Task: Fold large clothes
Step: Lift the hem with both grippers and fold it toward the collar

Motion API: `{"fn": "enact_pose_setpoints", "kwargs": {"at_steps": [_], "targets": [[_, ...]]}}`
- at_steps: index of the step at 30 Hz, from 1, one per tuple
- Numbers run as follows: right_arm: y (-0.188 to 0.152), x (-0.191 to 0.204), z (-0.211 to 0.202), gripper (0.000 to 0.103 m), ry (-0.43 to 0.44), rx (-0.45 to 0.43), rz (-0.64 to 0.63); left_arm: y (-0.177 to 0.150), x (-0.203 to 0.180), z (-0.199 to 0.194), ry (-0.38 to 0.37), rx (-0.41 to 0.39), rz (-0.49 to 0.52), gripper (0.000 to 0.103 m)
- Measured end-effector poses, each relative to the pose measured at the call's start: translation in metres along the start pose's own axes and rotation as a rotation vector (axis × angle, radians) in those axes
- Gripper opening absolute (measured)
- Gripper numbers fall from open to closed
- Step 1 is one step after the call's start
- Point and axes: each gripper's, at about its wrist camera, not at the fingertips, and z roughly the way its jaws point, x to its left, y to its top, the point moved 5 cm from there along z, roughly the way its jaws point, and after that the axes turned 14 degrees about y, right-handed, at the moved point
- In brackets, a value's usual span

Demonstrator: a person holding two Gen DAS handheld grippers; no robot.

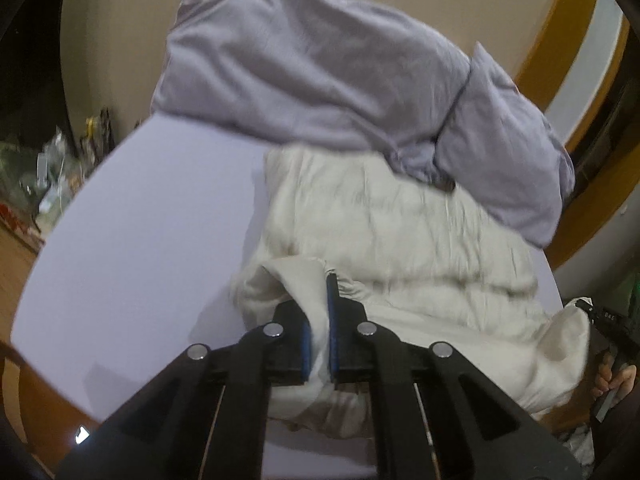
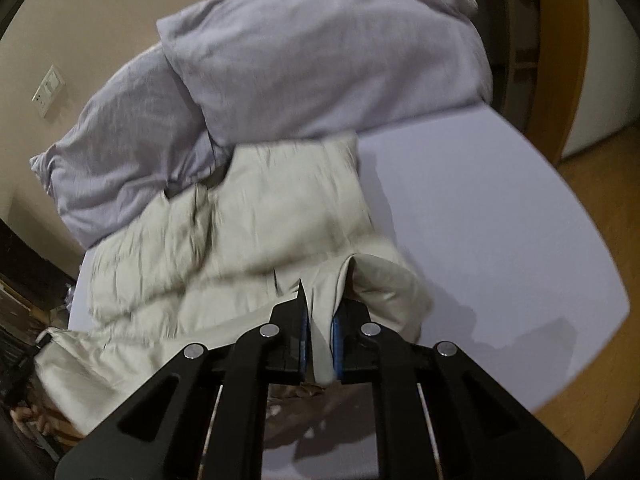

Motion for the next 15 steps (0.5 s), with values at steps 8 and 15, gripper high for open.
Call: {"fn": "enact_pose_setpoints", "kwargs": {"at_steps": [8,15], "targets": [[0.089,0.007,0.053,0.01,-0.003,-0.032,-0.038,0.086,-0.025,0.06,0.063,-0.018,-0.042,0.007],[0.133,0.008,0.103,0.01,-0.011,0.005,-0.044,0.124,-0.038,0.116,0.119,0.021,-0.063,0.007]]}}
